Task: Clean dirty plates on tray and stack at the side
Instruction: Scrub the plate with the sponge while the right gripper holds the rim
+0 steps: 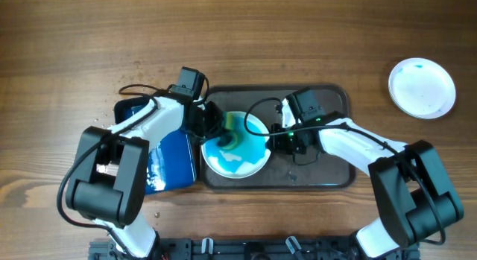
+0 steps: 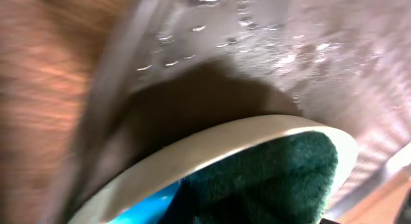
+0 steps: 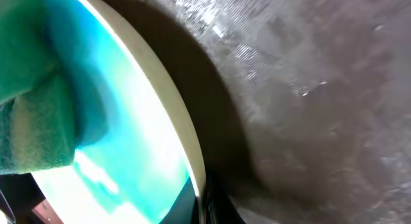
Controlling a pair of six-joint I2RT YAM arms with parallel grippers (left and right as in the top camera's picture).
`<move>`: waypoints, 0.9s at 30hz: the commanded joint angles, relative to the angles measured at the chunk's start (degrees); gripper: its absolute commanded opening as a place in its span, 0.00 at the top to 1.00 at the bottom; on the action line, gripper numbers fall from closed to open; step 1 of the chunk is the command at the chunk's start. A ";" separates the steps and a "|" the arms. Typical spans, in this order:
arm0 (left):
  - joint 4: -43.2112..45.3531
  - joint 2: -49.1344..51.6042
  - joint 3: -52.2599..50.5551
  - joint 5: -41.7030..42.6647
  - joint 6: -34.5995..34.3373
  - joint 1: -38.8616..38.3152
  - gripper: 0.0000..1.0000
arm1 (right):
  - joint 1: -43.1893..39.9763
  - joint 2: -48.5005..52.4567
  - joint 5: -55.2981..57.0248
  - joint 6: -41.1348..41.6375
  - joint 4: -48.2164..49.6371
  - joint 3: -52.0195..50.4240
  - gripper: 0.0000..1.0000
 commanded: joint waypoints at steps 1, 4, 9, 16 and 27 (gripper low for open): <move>-8.35 3.48 -3.26 -22.10 1.60 2.25 0.96 | -0.22 3.32 6.62 0.15 -2.86 -3.08 0.96; -12.39 3.48 -3.26 -23.23 3.82 0.55 0.96 | -0.22 3.32 6.62 0.11 -2.86 -3.06 0.95; -18.34 3.48 -3.26 -25.18 6.40 -2.75 0.96 | -0.22 3.32 6.60 0.02 -2.91 -3.08 0.96; -18.91 3.48 -3.26 -12.35 18.99 -11.34 0.96 | -0.22 3.32 6.58 0.02 -2.86 -3.08 0.96; -7.52 3.48 -3.26 4.50 20.61 -21.66 0.96 | -0.22 3.32 6.56 -0.02 -2.91 -3.08 0.96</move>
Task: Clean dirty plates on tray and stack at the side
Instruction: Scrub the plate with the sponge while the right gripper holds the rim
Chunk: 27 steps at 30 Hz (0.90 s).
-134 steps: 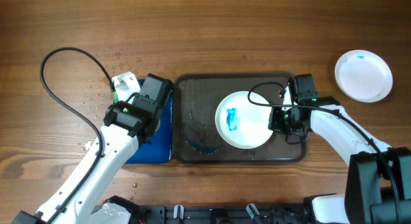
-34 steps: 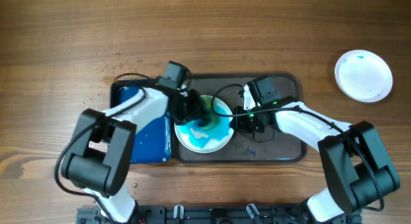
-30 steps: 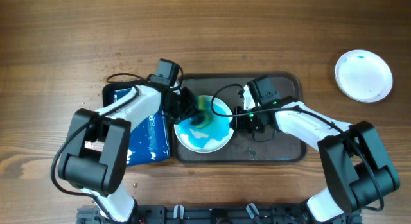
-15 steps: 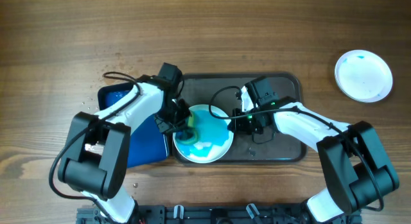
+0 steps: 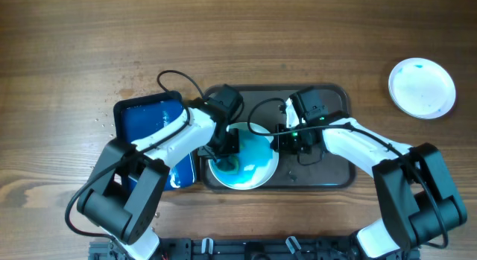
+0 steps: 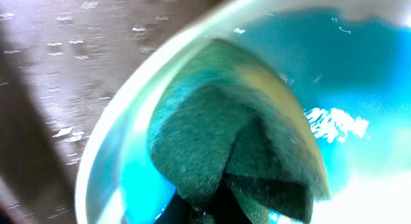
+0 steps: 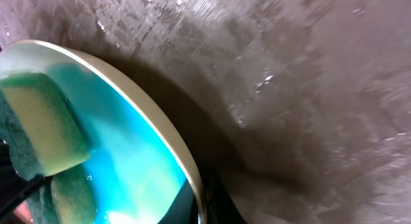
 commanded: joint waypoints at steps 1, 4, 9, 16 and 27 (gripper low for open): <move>5.20 5.53 -4.07 19.98 1.64 -5.68 0.96 | 0.92 4.20 4.76 2.49 -0.79 -3.10 0.96; 10.67 5.53 -4.07 23.52 0.55 -5.55 0.96 | 0.92 4.20 4.76 2.51 -0.79 -3.08 0.96; 19.65 5.53 -4.07 29.22 -3.19 -5.57 0.96 | 0.92 4.20 4.79 2.49 -0.79 -3.10 0.96; 24.06 5.53 -4.04 27.10 -7.72 -5.33 0.96 | 0.92 4.20 4.79 2.27 -0.76 -3.08 0.96; 4.48 5.53 -4.04 -1.01 -14.43 2.47 0.96 | 0.92 4.20 4.79 2.05 -0.70 -3.10 0.96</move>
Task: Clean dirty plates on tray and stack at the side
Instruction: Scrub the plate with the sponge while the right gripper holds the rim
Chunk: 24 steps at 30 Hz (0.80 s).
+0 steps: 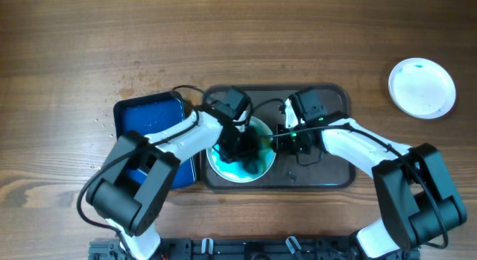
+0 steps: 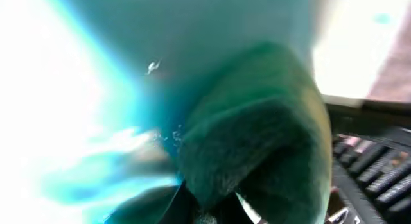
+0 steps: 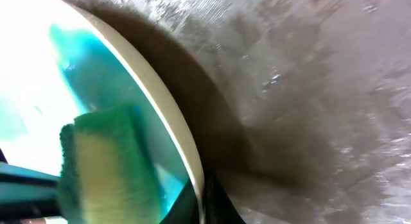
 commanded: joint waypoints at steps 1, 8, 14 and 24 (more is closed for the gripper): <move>-5.46 2.91 -3.08 -20.00 -2.25 3.06 0.96 | 0.33 4.28 4.37 1.46 -0.74 -3.06 0.96; -8.72 2.91 -3.06 -31.21 -6.05 4.04 0.96 | 0.33 4.28 4.37 1.46 -0.85 -3.04 0.96; -12.59 2.91 -3.06 -37.99 -12.35 4.31 0.96 | 0.33 4.28 4.37 1.49 -0.79 -3.04 0.96; -16.70 2.91 -3.06 -44.06 -19.21 4.35 0.96 | 0.33 4.28 4.37 1.49 -0.96 -3.06 0.96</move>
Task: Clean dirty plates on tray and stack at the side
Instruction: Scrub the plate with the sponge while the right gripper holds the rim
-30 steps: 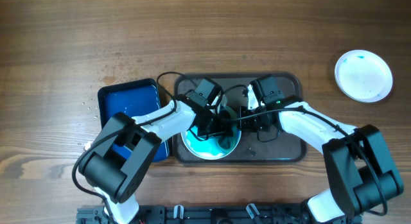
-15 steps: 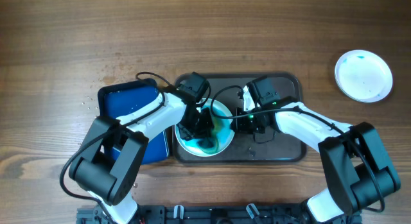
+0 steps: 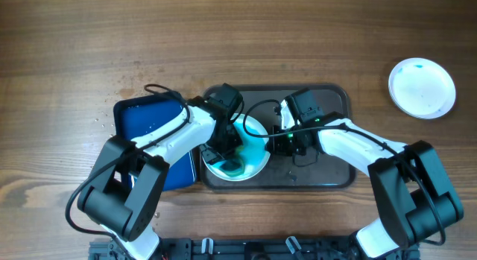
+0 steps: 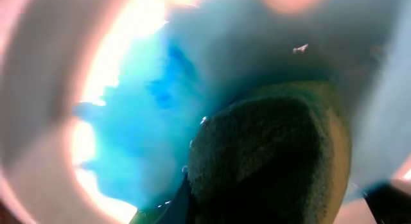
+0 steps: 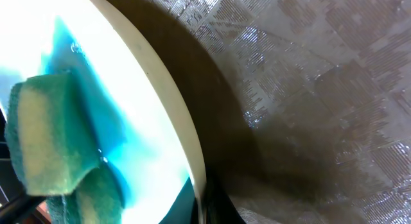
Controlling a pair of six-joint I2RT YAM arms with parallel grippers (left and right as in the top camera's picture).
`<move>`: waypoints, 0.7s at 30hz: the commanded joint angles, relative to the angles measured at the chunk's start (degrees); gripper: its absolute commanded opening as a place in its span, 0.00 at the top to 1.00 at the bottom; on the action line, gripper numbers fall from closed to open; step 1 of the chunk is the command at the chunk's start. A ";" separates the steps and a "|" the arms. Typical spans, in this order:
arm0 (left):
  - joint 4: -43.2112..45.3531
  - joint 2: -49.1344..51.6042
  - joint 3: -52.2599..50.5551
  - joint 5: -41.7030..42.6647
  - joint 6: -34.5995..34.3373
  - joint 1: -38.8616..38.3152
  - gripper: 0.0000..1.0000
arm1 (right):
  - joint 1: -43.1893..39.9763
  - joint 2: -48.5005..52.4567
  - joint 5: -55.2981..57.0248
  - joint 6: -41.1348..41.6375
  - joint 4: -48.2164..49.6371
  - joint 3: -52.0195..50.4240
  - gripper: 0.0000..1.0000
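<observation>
A white plate [image 3: 253, 137] smeared with blue-green stain lies at the left of the dark tray [image 3: 328, 174]. My left gripper [image 3: 227, 157] is shut on a green and yellow sponge [image 4: 276, 153], pressed onto the plate's lower left part. The sponge [image 5: 45, 147] also shows in the right wrist view. My right gripper [image 3: 277, 141] is shut on the plate's right rim [image 5: 186, 140], one finger over it and one under. A second white plate [image 3: 422, 87] with a faint blue speck sits on the table at the far right.
A blue tub [image 3: 153, 141] stands left of the tray, partly under my left arm. The tray's wet textured floor [image 5: 321, 89] lies open to the right of the plate. Wooden table [image 3: 238, 36] extends behind.
My left gripper and the sponge have moved from the plate's right middle to its lower left. The right gripper still grips the rim in the same spot.
My left gripper held the sponge at the plate's upper left edge, with my right gripper on the right rim. The sponge then stood lower on the plate, then at its right middle, now at lower left. The blue stain stands spread over the plate.
</observation>
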 commanded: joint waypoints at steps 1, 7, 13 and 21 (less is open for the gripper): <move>-4.85 5.03 -5.01 -26.69 -6.25 2.60 0.96 | -0.50 3.37 7.04 0.13 -2.05 -3.06 0.96; -6.84 5.03 -5.01 -29.44 -10.10 2.60 0.96 | -0.50 3.37 7.04 0.17 -2.05 -3.06 0.96; -5.03 5.03 -5.01 -26.29 -7.76 2.58 0.96 | -0.50 3.37 7.04 0.17 -2.08 -3.06 0.96; 9.75 5.03 -5.01 -4.13 14.62 0.55 0.96 | -0.50 3.37 7.02 0.20 -2.12 -3.04 0.96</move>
